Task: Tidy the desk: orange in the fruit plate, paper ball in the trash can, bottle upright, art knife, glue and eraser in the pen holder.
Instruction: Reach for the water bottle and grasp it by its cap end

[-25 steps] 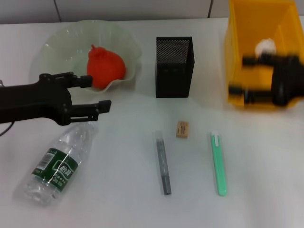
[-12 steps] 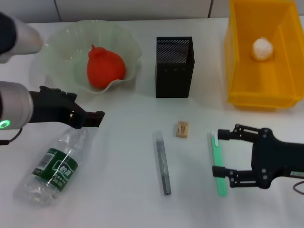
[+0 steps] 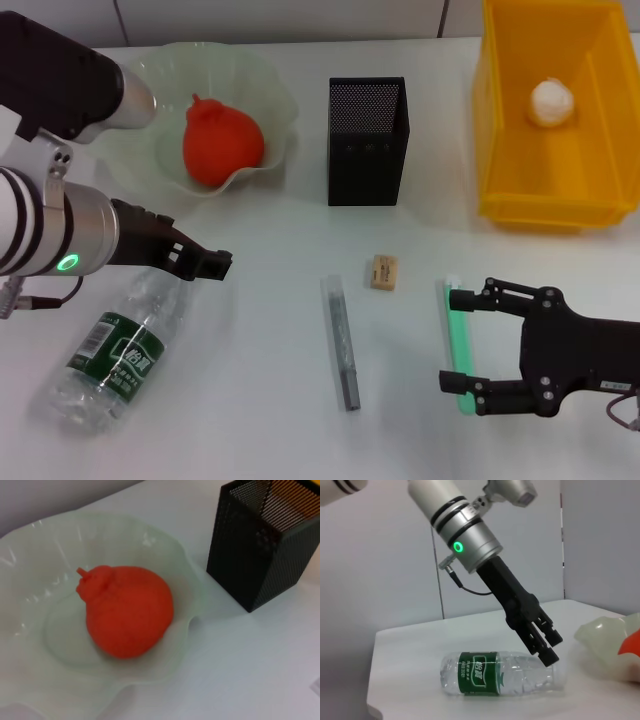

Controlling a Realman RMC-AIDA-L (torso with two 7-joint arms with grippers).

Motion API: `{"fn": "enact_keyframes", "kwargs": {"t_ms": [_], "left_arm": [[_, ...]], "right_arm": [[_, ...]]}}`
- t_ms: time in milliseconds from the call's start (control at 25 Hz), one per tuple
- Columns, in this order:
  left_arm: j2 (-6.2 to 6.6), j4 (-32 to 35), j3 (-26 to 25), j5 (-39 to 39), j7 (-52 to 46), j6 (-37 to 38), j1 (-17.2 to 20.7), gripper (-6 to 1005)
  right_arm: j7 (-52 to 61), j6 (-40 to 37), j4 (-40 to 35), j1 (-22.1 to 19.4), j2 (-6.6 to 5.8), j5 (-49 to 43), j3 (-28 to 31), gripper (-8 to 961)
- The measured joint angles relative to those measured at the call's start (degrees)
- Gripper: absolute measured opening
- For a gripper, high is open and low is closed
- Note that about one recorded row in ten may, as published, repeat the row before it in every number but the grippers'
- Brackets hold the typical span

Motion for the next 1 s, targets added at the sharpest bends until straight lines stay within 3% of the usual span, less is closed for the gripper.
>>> {"fn": "enact_keyframes", "kwargs": {"t_ms": [560, 1000], "left_arm": [[-0.01, -5.96, -0.22, 1.31, -0.14, -1.55, -2.95, 813], [0.08, -5.95, -0.45, 1.52, -0.20, -1.09, -4.16, 812]], "right_arm": [[-0.92, 1.58, 1.50, 0.98, 0.09, -0.67, 0.00, 841], [-0.91, 2.11, 1.70, 1.02, 0.09, -1.39, 0.01, 841]]}}
